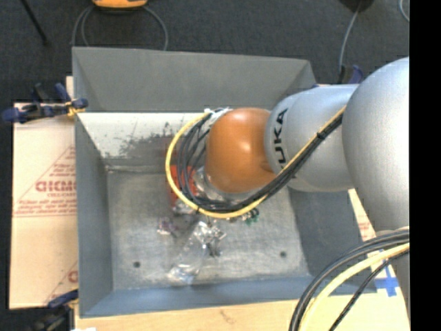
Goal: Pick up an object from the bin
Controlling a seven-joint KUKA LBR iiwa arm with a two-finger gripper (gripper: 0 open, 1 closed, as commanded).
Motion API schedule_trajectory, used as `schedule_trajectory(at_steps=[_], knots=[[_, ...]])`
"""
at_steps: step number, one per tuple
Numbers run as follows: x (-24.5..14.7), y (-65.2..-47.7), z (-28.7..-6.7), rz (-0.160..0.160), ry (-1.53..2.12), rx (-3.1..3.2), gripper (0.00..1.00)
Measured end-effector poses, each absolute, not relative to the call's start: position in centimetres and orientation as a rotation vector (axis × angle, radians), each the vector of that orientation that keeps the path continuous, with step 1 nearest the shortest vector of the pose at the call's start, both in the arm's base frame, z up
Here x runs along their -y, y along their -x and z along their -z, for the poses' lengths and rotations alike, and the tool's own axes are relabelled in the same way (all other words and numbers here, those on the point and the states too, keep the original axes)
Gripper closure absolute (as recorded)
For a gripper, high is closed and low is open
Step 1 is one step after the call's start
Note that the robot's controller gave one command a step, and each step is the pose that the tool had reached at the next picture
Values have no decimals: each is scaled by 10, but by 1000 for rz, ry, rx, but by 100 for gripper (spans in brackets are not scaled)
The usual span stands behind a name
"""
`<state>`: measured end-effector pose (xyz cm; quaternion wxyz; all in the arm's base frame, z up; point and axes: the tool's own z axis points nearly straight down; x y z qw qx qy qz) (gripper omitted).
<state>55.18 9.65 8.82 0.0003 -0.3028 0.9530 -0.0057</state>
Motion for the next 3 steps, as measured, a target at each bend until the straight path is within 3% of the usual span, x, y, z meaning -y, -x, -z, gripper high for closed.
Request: schedule_trajectory(at_steps=[1,2,3], knots=[[-95,-556,-85,-11,1092,-2956,100],[-94,-573,-85,10,581,-3112,100],[-126,-584,-268,2,1294,-2854,100]])
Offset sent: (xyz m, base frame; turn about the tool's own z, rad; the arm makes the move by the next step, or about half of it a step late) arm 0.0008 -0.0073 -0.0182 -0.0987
